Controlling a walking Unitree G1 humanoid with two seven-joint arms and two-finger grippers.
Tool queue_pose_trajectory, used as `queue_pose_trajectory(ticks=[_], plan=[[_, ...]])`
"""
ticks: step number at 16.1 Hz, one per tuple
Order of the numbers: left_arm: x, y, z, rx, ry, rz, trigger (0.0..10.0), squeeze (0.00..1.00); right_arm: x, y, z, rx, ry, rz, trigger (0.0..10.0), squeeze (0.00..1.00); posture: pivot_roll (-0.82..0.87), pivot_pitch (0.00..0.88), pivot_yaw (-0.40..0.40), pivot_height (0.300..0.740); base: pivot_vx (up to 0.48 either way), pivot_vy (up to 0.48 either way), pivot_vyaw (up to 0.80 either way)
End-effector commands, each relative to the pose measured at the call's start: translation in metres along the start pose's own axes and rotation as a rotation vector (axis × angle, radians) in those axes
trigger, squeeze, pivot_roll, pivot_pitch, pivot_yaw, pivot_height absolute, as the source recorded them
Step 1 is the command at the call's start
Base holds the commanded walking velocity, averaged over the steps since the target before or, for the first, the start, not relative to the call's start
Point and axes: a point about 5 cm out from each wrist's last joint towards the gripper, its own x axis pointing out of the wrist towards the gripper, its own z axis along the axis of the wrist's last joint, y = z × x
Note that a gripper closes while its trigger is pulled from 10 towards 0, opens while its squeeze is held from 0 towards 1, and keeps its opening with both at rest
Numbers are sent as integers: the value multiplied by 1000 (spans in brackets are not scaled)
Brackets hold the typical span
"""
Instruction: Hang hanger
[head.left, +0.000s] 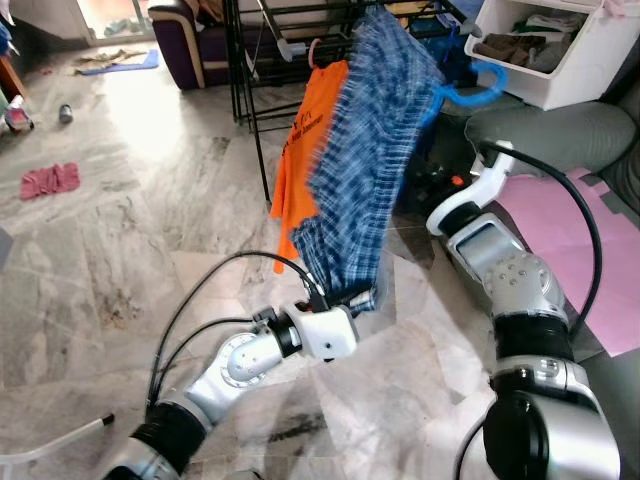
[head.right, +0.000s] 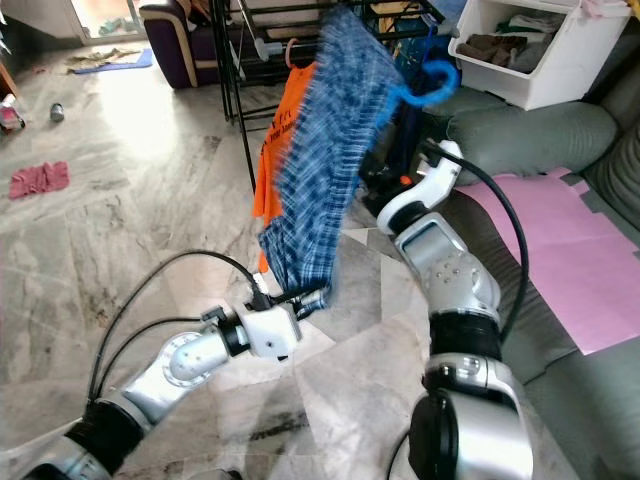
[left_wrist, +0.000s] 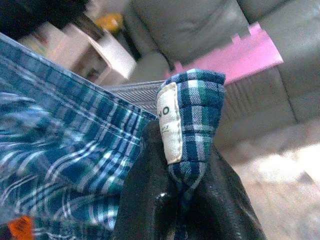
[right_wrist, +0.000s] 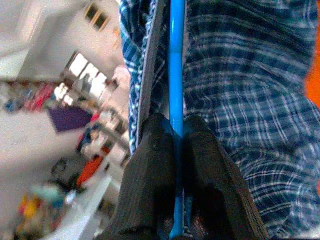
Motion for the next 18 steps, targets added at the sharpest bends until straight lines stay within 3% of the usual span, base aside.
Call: queue_pose_trajectory(ticks=[1,2,3,4,6,11,14,16,18], plan=[[-1,-19,-10,12,66,-96,10000,0,-1,12,9,-70,-28,70,10000,0,65,84,-78,740,0,0,0],[0,-22,-12,18,86,-113,10000,588,-2,12,7,-102,-19,77,10000,0,65,84,-78,740,0,0,0],[3,-29,-15,-9,101,-125,10000,1000,-9,11,1,-235,0,80,10000,0,59,81,-78,740,0,0,0],[4,-31,-16,-20,105,-128,10000,1000,-14,11,-4,-333,17,92,10000,0,57,80,-77,740,0,0,0],[7,-36,-20,-49,124,-110,10000,1000,-21,12,-17,-398,79,114,10000,0,54,79,-71,740,0,0,0],[3,-41,-5,-267,48,-36,10000,1000,-38,-5,-38,-704,129,72,10000,0,50,85,-69,740,0,0,0],[-11,-33,-1,-287,35,22,10000,1000,-43,-11,-44,-762,149,65,10000,0,65,89,-73,740,0,0,0],[-22,-18,0,-359,23,112,10000,1000,-44,-14,-49,-814,138,76,10000,0,70,88,-74,740,0,0,0],[-32,-13,-3,-441,42,157,10000,1000,-47,-16,-49,-839,121,78,10000,0,72,89,-76,740,0,0,0]])
